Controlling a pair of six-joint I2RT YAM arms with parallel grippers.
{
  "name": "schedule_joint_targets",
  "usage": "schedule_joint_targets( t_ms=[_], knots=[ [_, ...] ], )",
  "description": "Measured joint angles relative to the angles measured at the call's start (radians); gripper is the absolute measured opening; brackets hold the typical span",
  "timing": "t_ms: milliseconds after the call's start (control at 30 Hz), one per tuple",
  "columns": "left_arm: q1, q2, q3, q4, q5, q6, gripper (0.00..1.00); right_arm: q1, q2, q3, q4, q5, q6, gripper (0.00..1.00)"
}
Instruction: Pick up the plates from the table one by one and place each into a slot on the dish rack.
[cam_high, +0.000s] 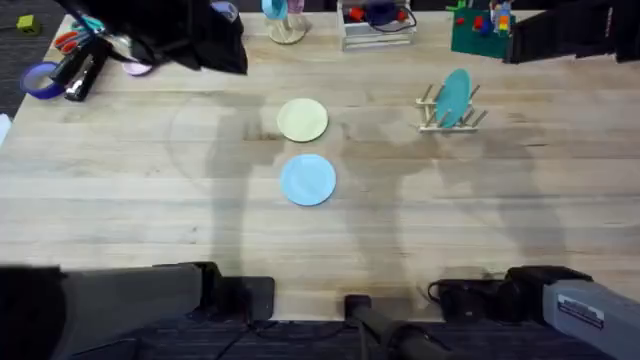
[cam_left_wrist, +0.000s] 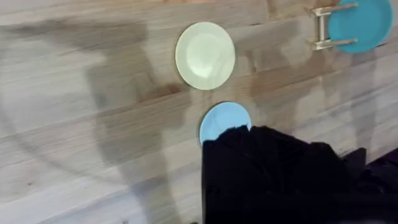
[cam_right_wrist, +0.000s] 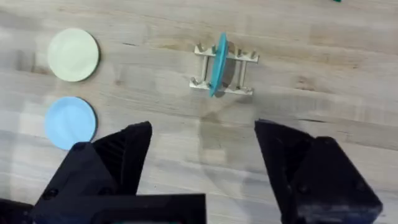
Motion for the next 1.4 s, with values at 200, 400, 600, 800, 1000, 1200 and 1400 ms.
schedule_joint_targets(
  t_ms=[200, 400, 600, 800, 1000, 1200, 1400],
  knots=[
    [0.008, 0.134, -0.206, 0.215, 0.155, 0.023, 0.041, 0.000, 0.000, 0.000, 0.000, 0.000, 0.000, 0.994],
    [0.008, 0.261, -0.247, 0.305, 0.202, 0.026, 0.041, 0.000, 0.000, 0.000, 0.000, 0.000, 0.000, 0.994],
    [0.008, 0.367, -0.248, 0.378, 0.219, 0.027, 0.041, 0.000, 0.000, 0.000, 0.000, 0.000, 0.000, 0.995],
    [0.013, 0.435, -0.248, 0.422, 0.221, 0.029, 0.041, 0.000, 0.000, 0.000, 0.000, 0.000, 0.000, 0.995],
    [0.035, 0.505, -0.248, 0.449, 0.224, 0.040, 0.040, 0.000, 0.000, 0.000, 0.000, 0.000, 0.000, 0.995],
    [0.052, 0.570, -0.246, 0.478, 0.288, 0.056, 0.040, 0.000, 0.000, 0.001, 0.000, 0.000, 0.000, 0.993],
    [0.052, 0.602, -0.239, 0.490, 0.349, 0.060, 0.041, 0.000, 0.000, 0.001, 0.000, 0.000, 0.000, 0.995]
  ],
)
